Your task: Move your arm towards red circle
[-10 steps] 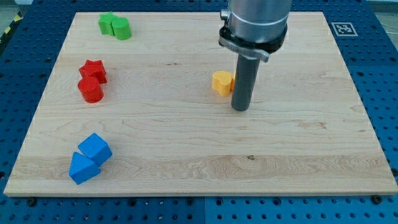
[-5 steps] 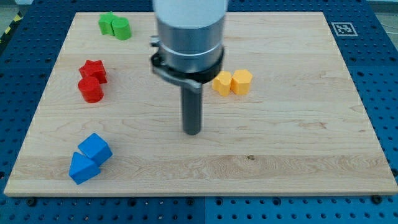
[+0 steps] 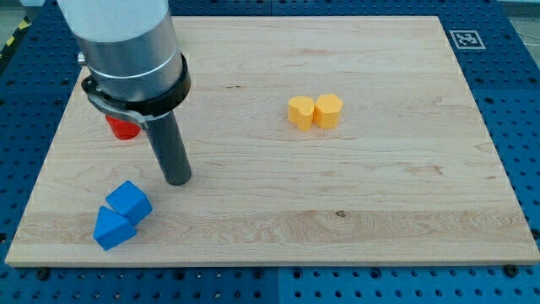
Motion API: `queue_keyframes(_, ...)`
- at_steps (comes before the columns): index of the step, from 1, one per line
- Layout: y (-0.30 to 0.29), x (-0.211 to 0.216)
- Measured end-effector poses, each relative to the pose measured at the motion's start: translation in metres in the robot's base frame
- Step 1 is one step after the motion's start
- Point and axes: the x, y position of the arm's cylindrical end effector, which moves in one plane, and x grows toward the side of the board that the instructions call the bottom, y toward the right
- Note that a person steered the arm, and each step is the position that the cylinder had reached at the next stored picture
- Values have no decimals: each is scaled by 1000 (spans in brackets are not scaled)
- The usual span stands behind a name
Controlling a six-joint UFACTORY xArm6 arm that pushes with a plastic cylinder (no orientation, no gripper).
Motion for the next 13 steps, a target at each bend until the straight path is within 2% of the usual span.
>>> queue_keyframes(2,-21,0)
queue_keyframes(6,-21,-4)
queue_keyframes(8,-60,-4)
queue_keyframes(10,-104,-47)
queue_keyframes(13,-103,-53)
